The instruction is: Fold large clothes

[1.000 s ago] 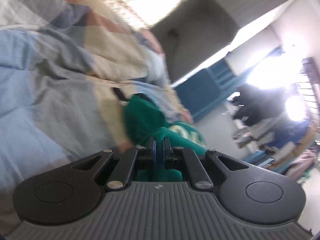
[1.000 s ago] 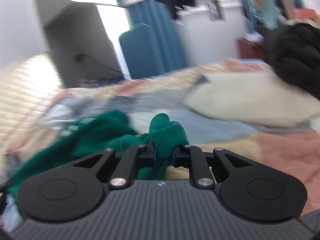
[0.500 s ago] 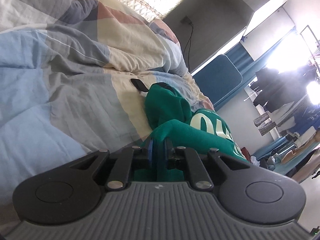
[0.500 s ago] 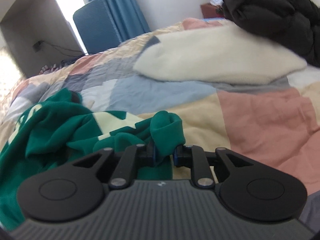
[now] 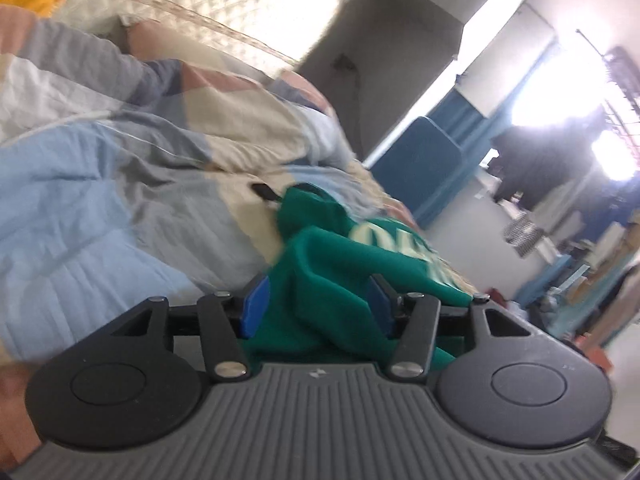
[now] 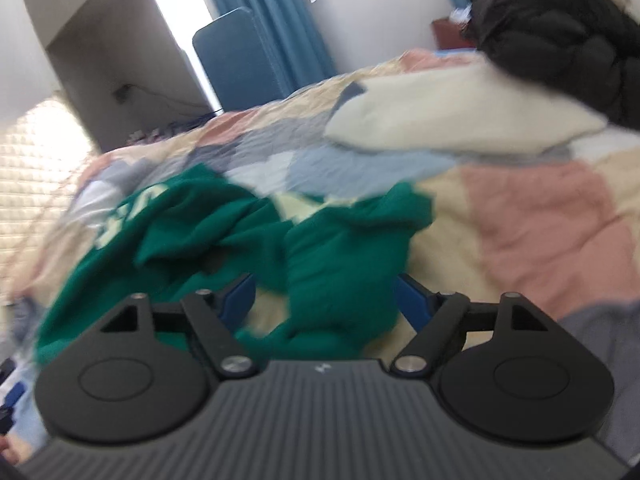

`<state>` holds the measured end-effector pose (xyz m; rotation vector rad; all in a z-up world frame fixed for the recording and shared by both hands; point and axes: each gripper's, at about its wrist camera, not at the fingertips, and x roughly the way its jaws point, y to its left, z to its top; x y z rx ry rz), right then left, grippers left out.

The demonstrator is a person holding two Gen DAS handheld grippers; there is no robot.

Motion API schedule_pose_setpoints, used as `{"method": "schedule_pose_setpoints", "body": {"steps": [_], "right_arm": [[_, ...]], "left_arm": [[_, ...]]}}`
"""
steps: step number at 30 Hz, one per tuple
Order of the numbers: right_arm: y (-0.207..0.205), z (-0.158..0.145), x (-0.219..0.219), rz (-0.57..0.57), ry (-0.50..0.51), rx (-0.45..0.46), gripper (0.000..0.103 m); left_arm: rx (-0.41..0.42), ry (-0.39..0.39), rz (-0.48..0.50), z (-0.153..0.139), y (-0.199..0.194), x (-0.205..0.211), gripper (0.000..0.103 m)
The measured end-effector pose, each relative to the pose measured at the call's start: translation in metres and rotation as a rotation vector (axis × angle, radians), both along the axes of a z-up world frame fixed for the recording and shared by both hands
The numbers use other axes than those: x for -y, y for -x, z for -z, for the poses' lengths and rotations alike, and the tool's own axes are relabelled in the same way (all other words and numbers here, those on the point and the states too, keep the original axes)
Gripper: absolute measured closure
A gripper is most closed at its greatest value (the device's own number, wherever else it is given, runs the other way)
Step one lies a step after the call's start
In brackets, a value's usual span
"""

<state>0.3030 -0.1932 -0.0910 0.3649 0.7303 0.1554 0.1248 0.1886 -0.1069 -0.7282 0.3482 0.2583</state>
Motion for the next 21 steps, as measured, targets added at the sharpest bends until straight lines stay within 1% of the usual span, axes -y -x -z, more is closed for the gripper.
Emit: {"method": "schedule_pose_setpoints", "body": {"steps": [3,6,9,13,16,17,18,19,21], "right_arm": [[0.012,0.004,-0.01,-0.044,0.004,-0.011,0.025],[0.018,0.008,-0.016,-0.077,-0.006,-0.021,0.025],[0.015,0.012,-0.016,-0.087,-0.042,-0.039,0.025],[0.007,0.025,-0.01,-0.077,-0.11,-0.085,0.025],[-0.001,0.037,-0.013,-0.084,-0.146,-0.125,0.024],[-0.002,0.041,-0.016,-0.095,-0.16,-0.136,0.03],[-0.004,0.043,-0.018,-0.11,-0.173,-0.143,0.041],[-0.005,0.043,-0.022,-0.127,-0.177,-0.146,0.047],[-0.003,0.04,-0.03,-0.175,-0.169,-0.132,0.081]], "left_arm": [[-0.001,0.021,0.04,0.0,0.006,0.018,0.04],[-0.028,0.074,0.108,0.007,0.002,0.04,0.04],[-0.058,0.123,0.162,0.017,-0.005,0.057,0.039],[-0.153,0.145,0.191,0.036,-0.019,0.072,0.036],[-0.203,0.143,0.179,0.049,-0.027,0.076,0.036],[-0.22,0.132,0.169,0.052,-0.029,0.076,0.036],[-0.232,0.126,0.157,0.054,-0.031,0.076,0.036],[-0.242,0.124,0.145,0.056,-0.032,0.075,0.036],[-0.261,0.136,0.119,0.06,-0.034,0.07,0.036]]}}
